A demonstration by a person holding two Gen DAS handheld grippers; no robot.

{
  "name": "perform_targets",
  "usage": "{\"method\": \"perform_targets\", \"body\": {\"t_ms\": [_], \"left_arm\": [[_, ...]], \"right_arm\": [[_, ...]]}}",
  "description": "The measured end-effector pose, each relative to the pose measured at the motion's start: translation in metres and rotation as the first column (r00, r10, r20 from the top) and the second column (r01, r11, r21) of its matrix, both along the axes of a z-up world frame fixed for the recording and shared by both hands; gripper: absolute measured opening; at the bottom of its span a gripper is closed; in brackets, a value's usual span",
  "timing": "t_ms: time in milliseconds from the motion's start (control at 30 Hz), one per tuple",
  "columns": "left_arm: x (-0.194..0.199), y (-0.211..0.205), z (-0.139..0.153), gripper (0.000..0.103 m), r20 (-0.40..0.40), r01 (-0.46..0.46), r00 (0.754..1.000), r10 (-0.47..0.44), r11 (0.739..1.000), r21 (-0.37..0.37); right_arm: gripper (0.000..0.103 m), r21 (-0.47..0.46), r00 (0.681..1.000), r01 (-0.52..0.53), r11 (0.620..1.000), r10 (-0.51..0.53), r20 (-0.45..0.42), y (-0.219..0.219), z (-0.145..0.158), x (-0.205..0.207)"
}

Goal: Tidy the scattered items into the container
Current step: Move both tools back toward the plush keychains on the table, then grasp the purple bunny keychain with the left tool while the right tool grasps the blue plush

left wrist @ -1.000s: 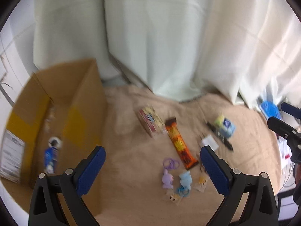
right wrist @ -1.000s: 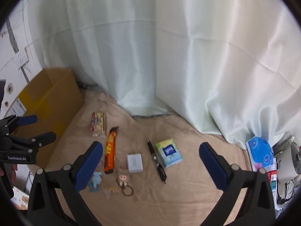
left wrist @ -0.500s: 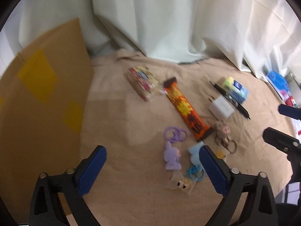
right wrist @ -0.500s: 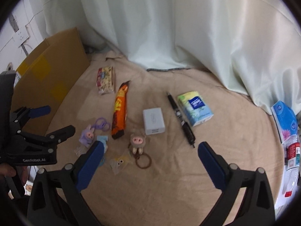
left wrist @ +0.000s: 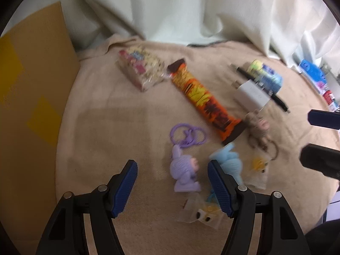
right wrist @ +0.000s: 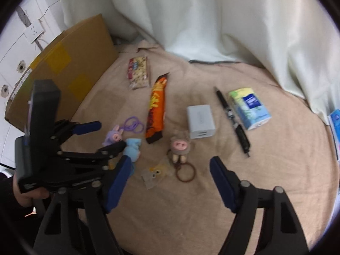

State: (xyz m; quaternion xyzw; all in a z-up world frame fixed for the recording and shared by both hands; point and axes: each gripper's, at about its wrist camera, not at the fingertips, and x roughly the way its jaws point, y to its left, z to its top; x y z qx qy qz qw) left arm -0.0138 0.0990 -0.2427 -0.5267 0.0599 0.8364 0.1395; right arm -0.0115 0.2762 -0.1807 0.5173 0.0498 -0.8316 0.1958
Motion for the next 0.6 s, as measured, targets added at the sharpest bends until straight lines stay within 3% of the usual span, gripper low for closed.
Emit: {"method": "perform_targets", "body": {"t_ms": [233, 433, 600], "left_arm": [[0.005, -0.001, 0.001, 0.028, -0.020, 0.039, 0.999, -0.038, 0.999, 0.033], [0.004, -0.008, 0.006, 0.027, -0.012, 0.021, 1.000, -0.020, 0.998, 0.066], [0.008, -0.021, 0.025, 0.028, -0.041, -0.005, 0.999, 0.008, 0.997, 0.070]], "right_arm": [[0.065, -0.009, 0.998, -0.047, 0.999, 0.047, 0.030, -0.009, -0.008, 0.002], [0.046, -0.036, 0.994, -0.093, 0.995, 0.094, 0.050, -0.017, -0.010, -0.001], [0.045, -0.057, 0.989, -0.136, 0.989, 0.139, 0.058, -0.031, -0.014, -0.003]]}}
